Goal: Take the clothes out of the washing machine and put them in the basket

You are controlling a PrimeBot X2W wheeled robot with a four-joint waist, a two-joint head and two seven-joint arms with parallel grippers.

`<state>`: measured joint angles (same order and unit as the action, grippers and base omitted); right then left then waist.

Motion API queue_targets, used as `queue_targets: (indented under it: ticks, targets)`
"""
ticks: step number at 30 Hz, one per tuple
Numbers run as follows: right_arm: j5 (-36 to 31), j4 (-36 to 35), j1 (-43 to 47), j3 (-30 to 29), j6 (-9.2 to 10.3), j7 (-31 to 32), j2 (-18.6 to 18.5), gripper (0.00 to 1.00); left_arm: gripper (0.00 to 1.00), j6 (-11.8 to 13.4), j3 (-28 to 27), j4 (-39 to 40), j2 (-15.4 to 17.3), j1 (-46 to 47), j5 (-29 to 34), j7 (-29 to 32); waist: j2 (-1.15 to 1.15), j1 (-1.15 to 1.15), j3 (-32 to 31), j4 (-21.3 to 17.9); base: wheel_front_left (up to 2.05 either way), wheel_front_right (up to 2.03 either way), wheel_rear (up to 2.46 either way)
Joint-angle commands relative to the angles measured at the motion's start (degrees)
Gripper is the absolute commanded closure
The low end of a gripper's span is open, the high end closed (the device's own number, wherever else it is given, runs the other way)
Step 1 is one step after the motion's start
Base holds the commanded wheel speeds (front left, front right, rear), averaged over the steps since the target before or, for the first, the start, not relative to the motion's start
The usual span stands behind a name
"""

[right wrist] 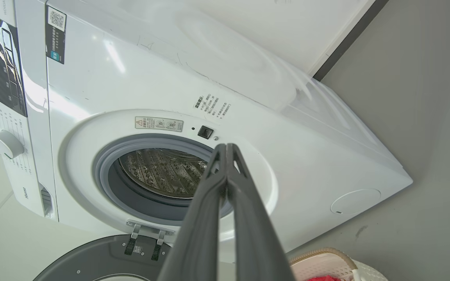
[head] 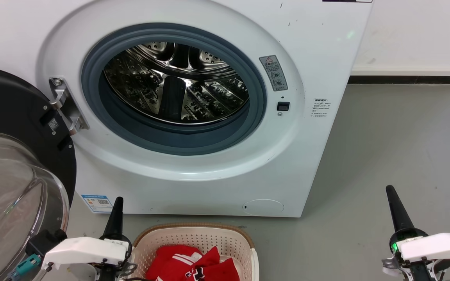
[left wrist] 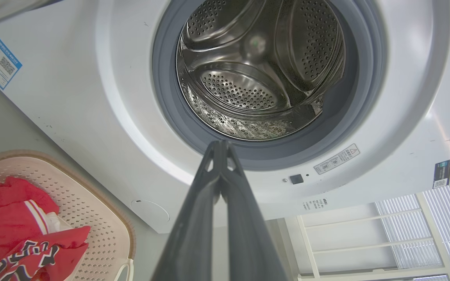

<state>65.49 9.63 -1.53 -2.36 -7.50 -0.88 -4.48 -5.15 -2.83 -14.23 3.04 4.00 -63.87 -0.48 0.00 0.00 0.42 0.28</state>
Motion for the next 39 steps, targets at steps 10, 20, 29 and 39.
queue_targets:
  ticks: [10,20,29,39]
  targets:
    - [6.77,0.75,-2.04,-0.51,0.00,1.33,-0.33,1.00,1.00,-0.83,-1.05,0.55,0.04,1.63,-6.64,1.70,0.00,0.00,-0.04,-0.05,0.00,0.00,0.00]
    - [12.17,1.66,-2.77,-0.87,0.00,2.40,-0.26,1.00,1.00,-1.24,-1.78,0.49,-0.02,1.84,-12.04,3.01,0.00,0.00,-0.08,-0.10,0.00,0.00,0.00]
    - [17.12,2.48,-3.49,-1.25,0.00,3.43,-0.15,1.00,1.00,-1.57,-2.42,0.42,-0.07,2.12,-16.92,4.29,0.00,0.00,-0.13,-0.14,0.00,0.00,0.00]
    - [21.62,3.21,-4.01,-1.64,0.01,4.39,-0.02,1.00,1.00,-1.95,-2.96,0.36,-0.12,2.35,-21.51,5.41,0.00,0.00,-0.17,-0.19,0.00,0.00,0.00]
